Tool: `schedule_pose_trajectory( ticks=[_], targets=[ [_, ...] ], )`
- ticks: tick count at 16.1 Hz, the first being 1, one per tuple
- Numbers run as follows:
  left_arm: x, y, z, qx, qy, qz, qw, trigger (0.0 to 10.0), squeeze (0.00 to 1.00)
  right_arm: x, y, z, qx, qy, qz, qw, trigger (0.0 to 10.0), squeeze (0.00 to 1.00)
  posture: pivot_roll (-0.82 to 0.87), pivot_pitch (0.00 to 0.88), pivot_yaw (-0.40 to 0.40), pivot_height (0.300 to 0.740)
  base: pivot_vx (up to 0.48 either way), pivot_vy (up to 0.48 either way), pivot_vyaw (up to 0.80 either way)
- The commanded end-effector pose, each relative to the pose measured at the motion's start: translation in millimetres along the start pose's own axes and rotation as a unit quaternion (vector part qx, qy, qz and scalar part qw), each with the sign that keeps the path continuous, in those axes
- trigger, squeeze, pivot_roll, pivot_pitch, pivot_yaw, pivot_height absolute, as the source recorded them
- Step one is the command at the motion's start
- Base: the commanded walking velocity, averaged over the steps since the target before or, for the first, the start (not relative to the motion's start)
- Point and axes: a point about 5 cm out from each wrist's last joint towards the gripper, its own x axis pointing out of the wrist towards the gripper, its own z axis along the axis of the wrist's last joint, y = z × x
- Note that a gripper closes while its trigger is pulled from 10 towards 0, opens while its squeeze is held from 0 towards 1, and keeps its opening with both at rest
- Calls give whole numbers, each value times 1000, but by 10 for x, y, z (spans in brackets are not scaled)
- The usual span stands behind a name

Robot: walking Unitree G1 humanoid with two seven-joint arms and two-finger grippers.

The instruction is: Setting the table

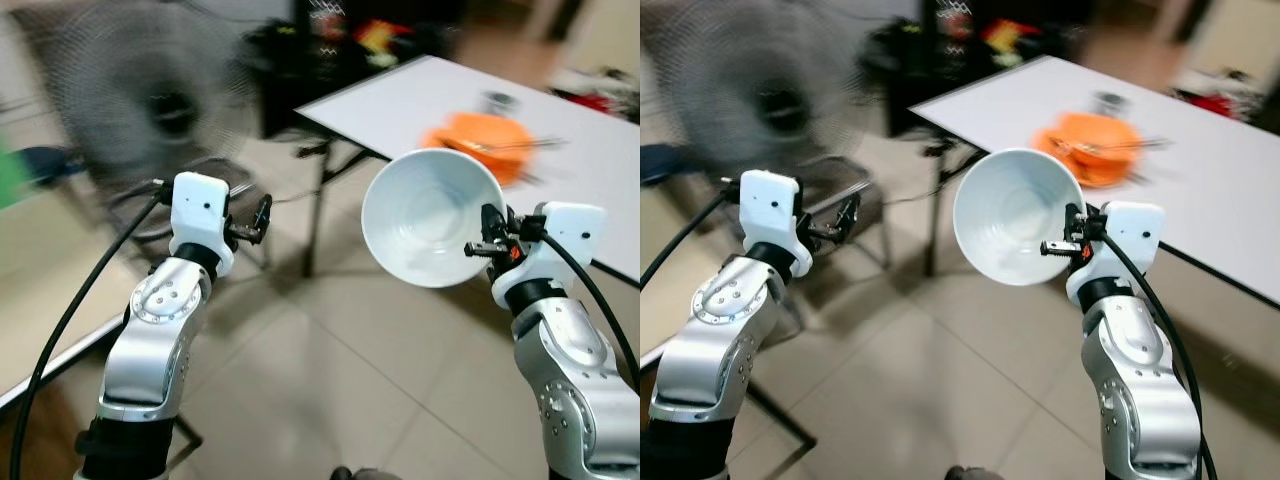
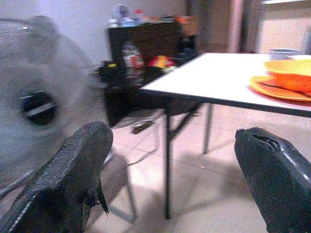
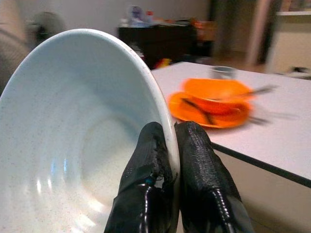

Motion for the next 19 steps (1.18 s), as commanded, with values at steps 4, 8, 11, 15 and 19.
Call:
schedule_pose_trajectory(
  ticks=[4,8,11,15,19],
  targets=[
    [1,-10,65,11,-18,-17,1000,10000,0,-36,18,41,-5,-21,1,1000,10000,0,20,0,-9,740,0,0,-800],
    [-109,-76,-4,10,-8,-43,999,10000,0,-133,-5,5,-14,-15,6,1000,10000,0,14,0,-3,740,0,0,-800],
    [-155,-91,-35,-3,-5,-35,999,10000,0,-194,-46,-20,-17,-8,2,1000,10000,0,7,0,-14,740,0,0,-800],
    [-153,-143,-59,-6,-5,-45,999,10000,0,-211,-55,-41,-12,-4,-4,1000,10000,0,-9,0,-10,740,0,0,-800],
    [-142,-180,-70,-9,-3,-56,998,10000,0,-252,-108,-70,2,-1,-19,1000,10000,0,-30,0,8,740,201,0,-514]
  ],
)
